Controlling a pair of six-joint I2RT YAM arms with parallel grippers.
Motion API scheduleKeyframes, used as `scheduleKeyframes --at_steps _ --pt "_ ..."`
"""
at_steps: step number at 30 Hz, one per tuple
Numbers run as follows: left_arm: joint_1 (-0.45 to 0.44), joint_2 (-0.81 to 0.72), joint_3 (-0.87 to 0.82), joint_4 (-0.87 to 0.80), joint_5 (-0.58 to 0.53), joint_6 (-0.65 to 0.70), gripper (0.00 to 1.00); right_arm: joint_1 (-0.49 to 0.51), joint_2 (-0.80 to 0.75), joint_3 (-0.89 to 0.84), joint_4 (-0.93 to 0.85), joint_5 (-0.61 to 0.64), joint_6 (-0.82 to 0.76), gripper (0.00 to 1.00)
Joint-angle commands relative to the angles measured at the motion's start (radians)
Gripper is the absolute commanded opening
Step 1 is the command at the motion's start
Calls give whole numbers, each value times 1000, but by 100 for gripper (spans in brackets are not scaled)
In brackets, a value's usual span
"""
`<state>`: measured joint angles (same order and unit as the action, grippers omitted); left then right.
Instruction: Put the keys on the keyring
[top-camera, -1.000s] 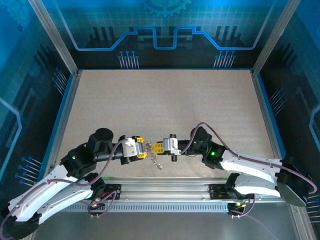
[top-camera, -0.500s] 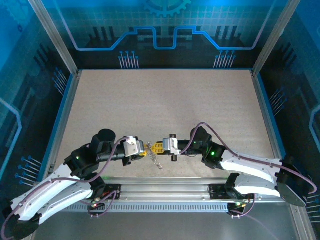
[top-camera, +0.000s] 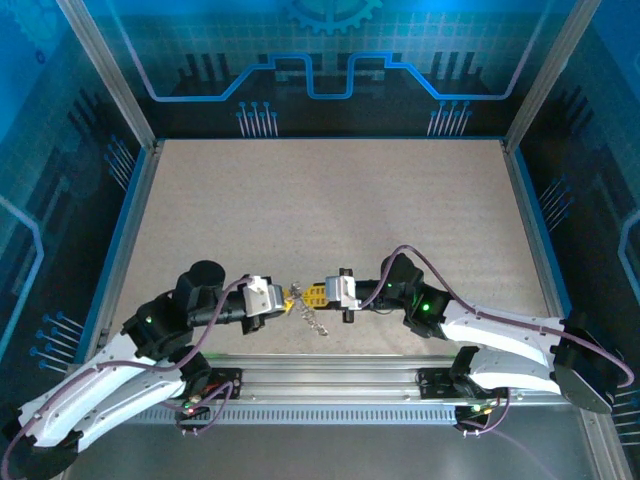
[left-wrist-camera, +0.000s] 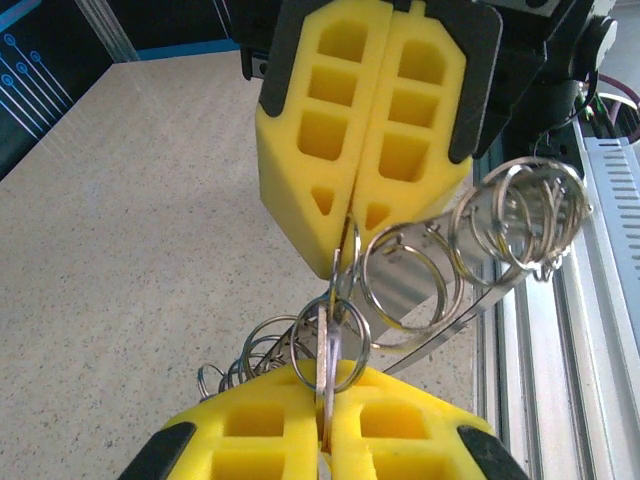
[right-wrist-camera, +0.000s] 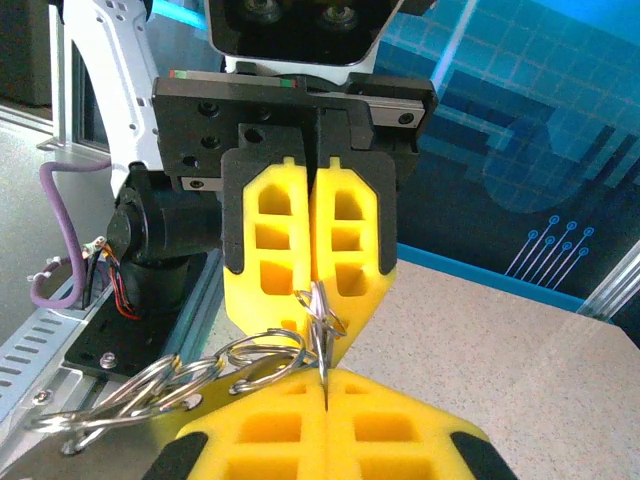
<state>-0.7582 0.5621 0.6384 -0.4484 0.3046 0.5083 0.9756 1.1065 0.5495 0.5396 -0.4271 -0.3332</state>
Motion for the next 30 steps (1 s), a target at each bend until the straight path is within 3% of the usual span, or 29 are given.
scheduleKeyframes --at_steps 1,12,21,22,24,25,30 --pt "5 -14 26 -87 31 42 6 9 -8 16 53 4 9 0" --pt "4 97 38 -140 71 74 0 9 3 20 66 -13 11 0" --pt "4 107 27 -186 92 118 1 9 13 23 85 -11 17 0" --pt "4 108 27 -185 97 119 5 9 15 25 85 -13 18 0" --pt "4 101 27 -171 95 110 28 9 19 27 85 -13 18 0" --pt "5 93 26 -160 90 103 34 8 21 27 86 -15 18 0" --pt "4 20 15 -107 73 87 40 9 20 27 86 -12 19 0"
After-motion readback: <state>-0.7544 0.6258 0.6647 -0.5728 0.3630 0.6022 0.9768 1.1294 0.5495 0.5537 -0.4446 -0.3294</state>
